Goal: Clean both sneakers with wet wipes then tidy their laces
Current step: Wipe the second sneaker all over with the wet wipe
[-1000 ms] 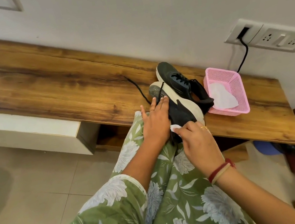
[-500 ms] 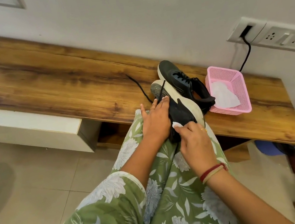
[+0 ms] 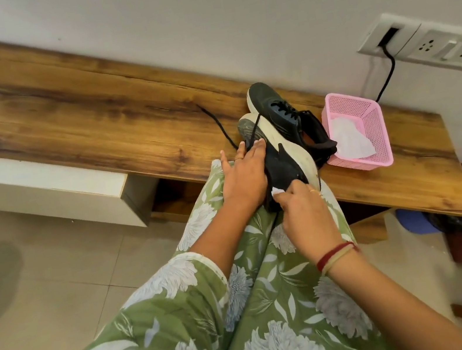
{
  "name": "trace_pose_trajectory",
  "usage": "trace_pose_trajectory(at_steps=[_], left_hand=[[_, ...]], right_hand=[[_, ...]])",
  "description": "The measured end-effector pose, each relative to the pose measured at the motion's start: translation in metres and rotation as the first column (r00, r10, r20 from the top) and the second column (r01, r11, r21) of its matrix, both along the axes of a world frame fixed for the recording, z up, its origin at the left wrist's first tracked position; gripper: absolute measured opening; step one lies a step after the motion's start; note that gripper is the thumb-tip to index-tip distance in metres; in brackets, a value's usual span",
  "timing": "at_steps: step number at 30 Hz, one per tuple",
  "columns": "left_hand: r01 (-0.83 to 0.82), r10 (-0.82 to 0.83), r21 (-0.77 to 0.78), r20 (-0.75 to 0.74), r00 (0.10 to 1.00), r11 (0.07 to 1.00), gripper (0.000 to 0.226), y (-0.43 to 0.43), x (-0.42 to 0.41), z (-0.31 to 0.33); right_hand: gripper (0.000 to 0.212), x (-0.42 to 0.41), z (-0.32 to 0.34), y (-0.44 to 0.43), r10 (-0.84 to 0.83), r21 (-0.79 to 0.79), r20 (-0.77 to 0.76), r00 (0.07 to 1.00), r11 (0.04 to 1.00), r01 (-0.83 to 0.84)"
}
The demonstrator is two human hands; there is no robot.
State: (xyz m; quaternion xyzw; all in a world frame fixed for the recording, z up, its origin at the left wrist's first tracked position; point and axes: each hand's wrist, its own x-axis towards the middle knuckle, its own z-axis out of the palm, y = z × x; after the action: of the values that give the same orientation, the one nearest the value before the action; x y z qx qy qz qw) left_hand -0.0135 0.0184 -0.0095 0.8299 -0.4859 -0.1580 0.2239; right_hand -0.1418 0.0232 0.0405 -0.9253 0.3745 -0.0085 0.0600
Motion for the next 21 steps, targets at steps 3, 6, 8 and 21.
trace_pose_trajectory(at_steps=[3, 6, 8, 21], left_hand=[[0.017, -0.017, 0.004, 0.015, 1.000, 1.000, 0.064, 0.000, 0.000, 0.003], [0.014, -0.016, 0.029, 0.046, 0.999, 0.999, 0.067, 0.000, -0.002, 0.003], [0.003, -0.005, 0.047, 0.055, 0.998, 0.999, 0.069, 0.000, -0.003, 0.003], [0.047, -0.053, 0.072, 0.086, 0.995, 0.996, 0.069, 0.002, 0.000, 0.001]], right_hand=[[0.025, -0.001, 0.019, -0.023, -0.069, 0.145, 0.195, 0.978, 0.989, 0.040], [0.027, 0.003, 0.018, -0.024, -0.068, 0.012, 0.200, 0.978, 0.998, 0.066], [0.029, 0.001, 0.002, -0.006, -0.021, 0.015, 0.086, 0.996, 1.000, 0.019], [0.027, 0.050, 0.039, -0.077, -0.058, 0.153, -0.098, 0.993, 0.986, 0.073]])
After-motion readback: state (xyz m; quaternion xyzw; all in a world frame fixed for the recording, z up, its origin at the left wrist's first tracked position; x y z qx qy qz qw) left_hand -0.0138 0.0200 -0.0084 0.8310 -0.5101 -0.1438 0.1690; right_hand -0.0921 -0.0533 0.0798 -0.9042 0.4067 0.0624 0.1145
